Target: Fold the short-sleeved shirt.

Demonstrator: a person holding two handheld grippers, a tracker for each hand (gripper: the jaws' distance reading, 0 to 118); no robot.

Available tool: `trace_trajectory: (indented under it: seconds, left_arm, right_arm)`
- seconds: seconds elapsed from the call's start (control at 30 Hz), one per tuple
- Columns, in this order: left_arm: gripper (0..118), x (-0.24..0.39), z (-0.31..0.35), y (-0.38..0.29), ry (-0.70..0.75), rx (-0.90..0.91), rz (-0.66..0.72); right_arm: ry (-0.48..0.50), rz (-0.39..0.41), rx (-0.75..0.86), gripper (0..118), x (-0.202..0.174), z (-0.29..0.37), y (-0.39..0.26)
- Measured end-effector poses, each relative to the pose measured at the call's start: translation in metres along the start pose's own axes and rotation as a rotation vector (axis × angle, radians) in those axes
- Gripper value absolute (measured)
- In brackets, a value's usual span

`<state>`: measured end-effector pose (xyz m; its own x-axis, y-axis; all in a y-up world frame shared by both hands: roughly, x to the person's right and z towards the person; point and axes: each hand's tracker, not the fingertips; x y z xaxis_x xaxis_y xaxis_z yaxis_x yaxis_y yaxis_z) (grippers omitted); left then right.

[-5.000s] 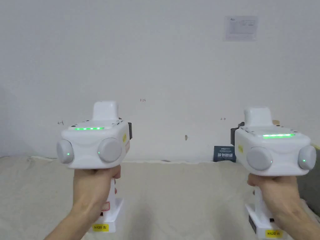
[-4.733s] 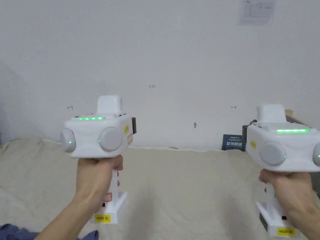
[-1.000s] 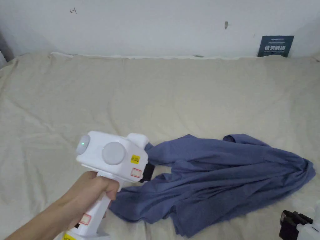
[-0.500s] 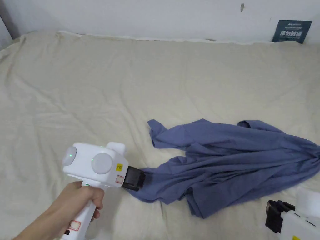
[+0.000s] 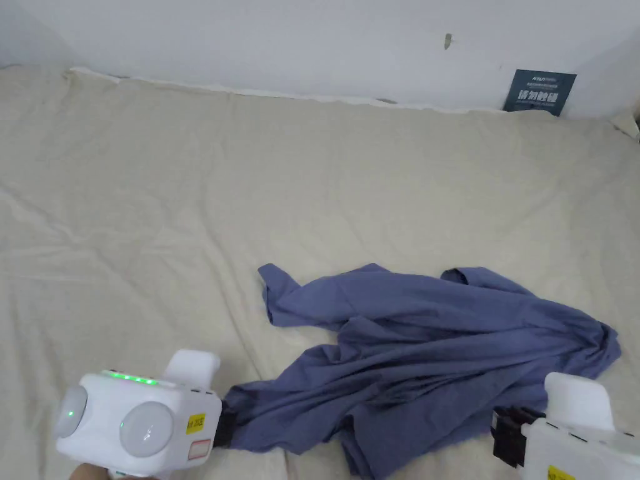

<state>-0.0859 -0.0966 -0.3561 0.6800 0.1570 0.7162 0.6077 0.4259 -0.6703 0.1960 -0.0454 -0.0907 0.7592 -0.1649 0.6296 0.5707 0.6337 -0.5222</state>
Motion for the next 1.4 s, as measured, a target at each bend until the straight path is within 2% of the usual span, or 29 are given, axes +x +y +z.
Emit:
trace_trajectory:
  seconds: [0.07,0.17,0.3,0.47,0.67,0.7,0.73,0.77,0.8,0.83,0.9,1.07,1.13,1.17,1.2,1.27,1.3,1.33,1.37,1.4]
  left_arm:
    - [1,-0.002,0.0,-0.002,-0.01,0.006,0.001]
    - [1,-0.006,-0.003,-0.002,-0.026,0.002,-0.003]
    - [1,-0.012,-0.009,-0.001,-0.057,-0.006,0.037]
    - [1,-0.017,-0.012,-0.001,-0.093,-0.008,0.049]
    - [1,-0.014,-0.017,-0.002,-0.102,-0.015,0.036]
    - [1,-0.016,-0.018,-0.001,-0.105,-0.016,0.037]
    - [1,-0.017,-0.019,-0.001,-0.108,-0.018,0.039]
    - [1,-0.016,-0.02,-0.001,-0.112,-0.019,0.04]
    - [1,-0.016,-0.02,0.0,-0.114,-0.019,0.042]
    - [1,-0.017,-0.02,-0.001,-0.116,-0.019,0.044]
    - [1,-0.017,-0.02,-0.002,-0.117,-0.015,0.046]
    - [1,-0.018,-0.02,-0.003,-0.126,-0.012,0.062]
    - [1,-0.019,-0.02,-0.003,-0.128,-0.012,0.062]
    - [1,-0.018,-0.02,-0.003,-0.127,-0.011,0.063]
    - [1,-0.018,-0.021,-0.004,-0.127,-0.011,0.064]
    - [1,-0.018,-0.021,-0.004,-0.124,-0.009,0.061]
    - [1,-0.016,-0.021,-0.004,-0.122,-0.009,0.062]
    - [1,-0.016,-0.021,-0.004,-0.121,-0.008,0.064]
    - [1,-0.016,-0.021,-0.004,-0.12,-0.009,0.065]
    - [1,-0.016,-0.02,-0.004,-0.12,-0.009,0.068]
  right_arm:
    - [0.029,0.043,0.013,0,-0.012,-0.015,0.029]
    - [0.024,0.18,0.046,0,-0.036,-0.047,0.082]
    - [0.041,0.226,-0.003,0,-0.063,-0.11,0.154]
    - [-0.009,0.426,-0.066,0,-0.102,-0.178,0.203]
    - [0.01,0.465,-0.128,2,-0.134,-0.227,0.228]
    - [0.051,0.473,-0.172,35,-0.138,-0.233,0.229]
    - [0.076,0.485,-0.22,80,-0.143,-0.242,0.23]
    - [0.1,0.488,-0.272,113,-0.148,-0.253,0.228]
    - [0.103,0.511,-0.296,118,-0.152,-0.259,0.227]
    - [0.11,0.539,-0.294,118,-0.156,-0.266,0.227]
    - [0.041,0.547,-0.344,118,-0.164,-0.278,0.223]
    - [0.042,0.551,-0.361,118,-0.163,-0.285,0.206]
    - [0.039,0.584,-0.383,112,-0.162,-0.281,0.199]
    - [0.049,0.623,-0.4,106,-0.162,-0.278,0.194]
    - [0.045,0.649,-0.4,94,-0.162,-0.275,0.189]
    - [0.039,0.695,-0.374,80,-0.163,-0.269,0.179]
    - [0.055,0.68,-0.377,57,-0.163,-0.267,0.178]
    - [0.066,0.664,-0.38,24,-0.165,-0.265,0.177]
    - [0.117,0.63,-0.395,3,-0.167,-0.262,0.177]
    - [0.135,0.614,-0.386,3,-0.169,-0.258,0.176]
